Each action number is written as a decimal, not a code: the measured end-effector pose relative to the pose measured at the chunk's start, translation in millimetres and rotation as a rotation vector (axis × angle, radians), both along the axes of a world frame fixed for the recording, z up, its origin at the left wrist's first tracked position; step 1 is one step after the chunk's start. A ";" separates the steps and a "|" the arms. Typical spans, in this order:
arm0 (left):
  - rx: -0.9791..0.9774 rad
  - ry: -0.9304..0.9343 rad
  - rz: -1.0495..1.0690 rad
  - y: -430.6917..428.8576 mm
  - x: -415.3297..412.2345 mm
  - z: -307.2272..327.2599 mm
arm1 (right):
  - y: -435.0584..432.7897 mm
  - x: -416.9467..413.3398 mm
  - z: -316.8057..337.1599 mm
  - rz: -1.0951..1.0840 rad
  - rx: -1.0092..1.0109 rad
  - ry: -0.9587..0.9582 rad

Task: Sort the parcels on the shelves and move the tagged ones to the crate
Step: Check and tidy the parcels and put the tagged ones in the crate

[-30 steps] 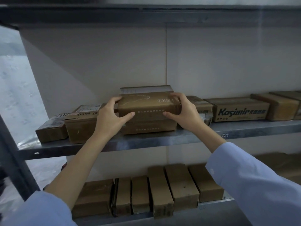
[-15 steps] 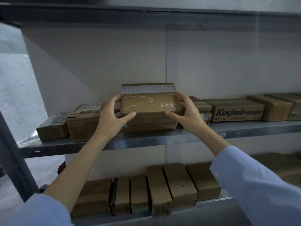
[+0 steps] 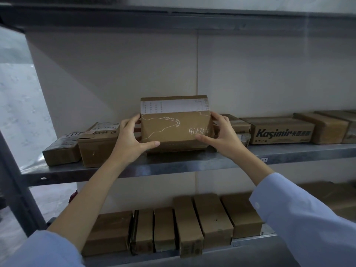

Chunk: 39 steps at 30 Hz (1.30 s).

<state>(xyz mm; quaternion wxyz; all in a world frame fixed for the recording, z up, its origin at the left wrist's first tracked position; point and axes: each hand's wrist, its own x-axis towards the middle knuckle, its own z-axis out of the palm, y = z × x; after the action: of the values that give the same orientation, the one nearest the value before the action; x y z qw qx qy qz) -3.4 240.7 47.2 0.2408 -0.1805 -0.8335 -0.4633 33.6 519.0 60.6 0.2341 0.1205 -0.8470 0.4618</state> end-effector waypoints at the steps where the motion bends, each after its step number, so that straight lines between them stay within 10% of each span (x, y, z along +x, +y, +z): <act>1: -0.002 0.004 0.002 -0.3 -0.3 0.0 | 0.3 -0.5 -1.1 -0.003 -0.020 0.000; 39: 0.117 -0.008 -0.155 -1.5 2.4 -15.0 | 1.3 -2.9 -7.8 0.078 -0.150 -0.012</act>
<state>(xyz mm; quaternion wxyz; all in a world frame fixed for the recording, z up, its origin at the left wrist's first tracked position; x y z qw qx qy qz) -1.0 239.2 32.2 0.2108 -0.2282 -0.7896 -0.5292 30.7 520.3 52.8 0.2192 0.1328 -0.8062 0.5333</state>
